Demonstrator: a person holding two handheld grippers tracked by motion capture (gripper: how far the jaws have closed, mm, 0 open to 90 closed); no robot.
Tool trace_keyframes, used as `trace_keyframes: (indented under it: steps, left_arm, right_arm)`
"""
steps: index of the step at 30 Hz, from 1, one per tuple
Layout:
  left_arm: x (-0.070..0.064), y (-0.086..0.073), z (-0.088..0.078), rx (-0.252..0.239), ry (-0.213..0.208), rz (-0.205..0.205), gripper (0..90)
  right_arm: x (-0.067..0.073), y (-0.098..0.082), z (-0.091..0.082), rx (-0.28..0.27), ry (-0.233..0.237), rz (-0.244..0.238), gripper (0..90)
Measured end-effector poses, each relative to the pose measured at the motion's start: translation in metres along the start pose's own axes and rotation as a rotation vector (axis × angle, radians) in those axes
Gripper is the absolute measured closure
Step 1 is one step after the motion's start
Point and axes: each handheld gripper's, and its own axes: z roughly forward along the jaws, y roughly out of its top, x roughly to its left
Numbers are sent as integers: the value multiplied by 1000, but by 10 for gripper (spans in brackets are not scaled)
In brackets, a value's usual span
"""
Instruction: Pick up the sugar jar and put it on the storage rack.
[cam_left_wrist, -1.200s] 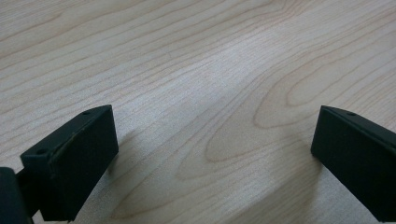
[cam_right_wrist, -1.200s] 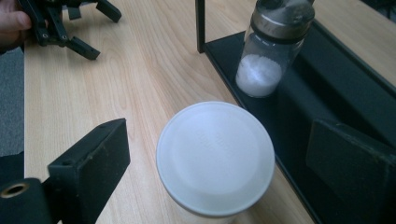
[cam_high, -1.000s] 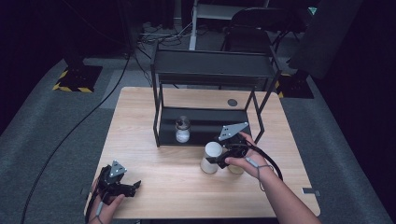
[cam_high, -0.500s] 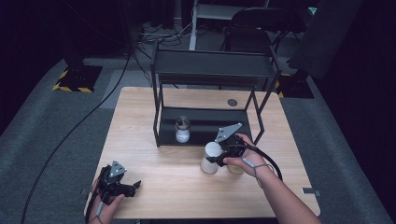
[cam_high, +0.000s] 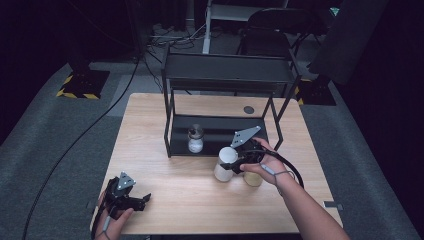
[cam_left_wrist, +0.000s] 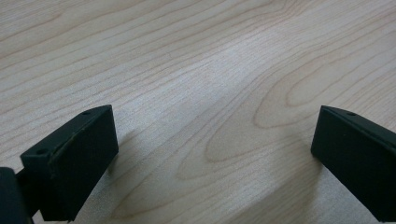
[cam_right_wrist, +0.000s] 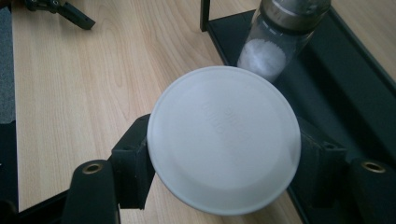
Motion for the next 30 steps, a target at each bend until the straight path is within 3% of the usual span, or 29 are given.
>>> trace_keyframes:
  steps: [10,18,30]
  left_arm:
    - [0,0,0,-1,0,0,5]
    - [0,0,0,0,0,0,5]
    - [0,1,0,2,2,-3,5]
  right_arm:
    - [-10,18,-21,-27,-27,-9,335]
    - [-25,29,-29,-38,-45,0,335]
    - [-48,43,-21,-42,-65,5,335]
